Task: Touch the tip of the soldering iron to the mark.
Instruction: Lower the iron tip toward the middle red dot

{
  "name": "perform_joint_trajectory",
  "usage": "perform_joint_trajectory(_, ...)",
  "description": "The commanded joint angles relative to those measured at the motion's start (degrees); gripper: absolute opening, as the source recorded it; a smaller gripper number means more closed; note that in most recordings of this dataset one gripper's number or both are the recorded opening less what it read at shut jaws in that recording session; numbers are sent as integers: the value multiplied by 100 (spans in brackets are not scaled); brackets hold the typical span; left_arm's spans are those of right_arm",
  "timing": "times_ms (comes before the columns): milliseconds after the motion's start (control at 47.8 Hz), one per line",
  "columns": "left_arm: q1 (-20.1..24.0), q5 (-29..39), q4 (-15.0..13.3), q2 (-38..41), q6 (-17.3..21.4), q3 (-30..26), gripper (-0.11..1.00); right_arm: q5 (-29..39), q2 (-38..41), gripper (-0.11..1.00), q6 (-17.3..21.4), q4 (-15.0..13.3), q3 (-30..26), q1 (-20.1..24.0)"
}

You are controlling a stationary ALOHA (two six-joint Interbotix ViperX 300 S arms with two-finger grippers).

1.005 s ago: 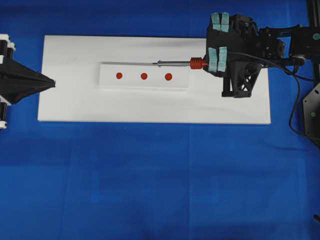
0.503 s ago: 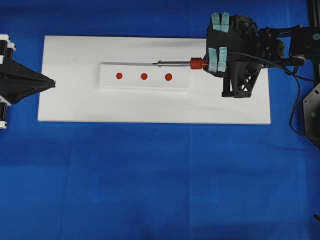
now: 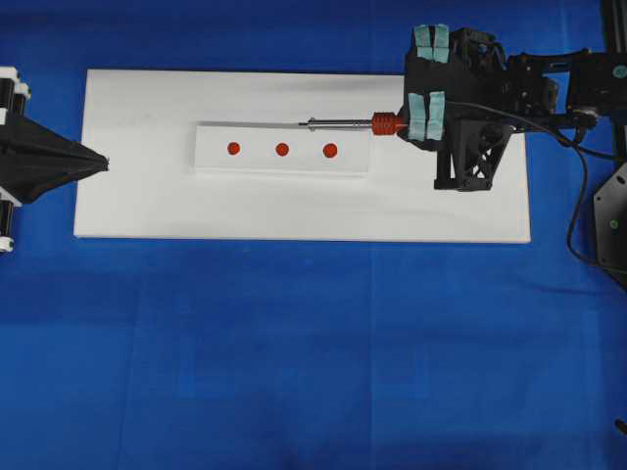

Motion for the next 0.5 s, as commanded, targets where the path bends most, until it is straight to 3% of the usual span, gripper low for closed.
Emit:
perform_joint_trajectory(0, -9, -62, 9, 35, -9, -62, 0, -44, -70, 6, 9, -26, -88, 0)
perform_joint_trajectory(482, -9, -53, 9, 35, -9, -62, 0, -88, 237, 6, 9, 0, -105, 9)
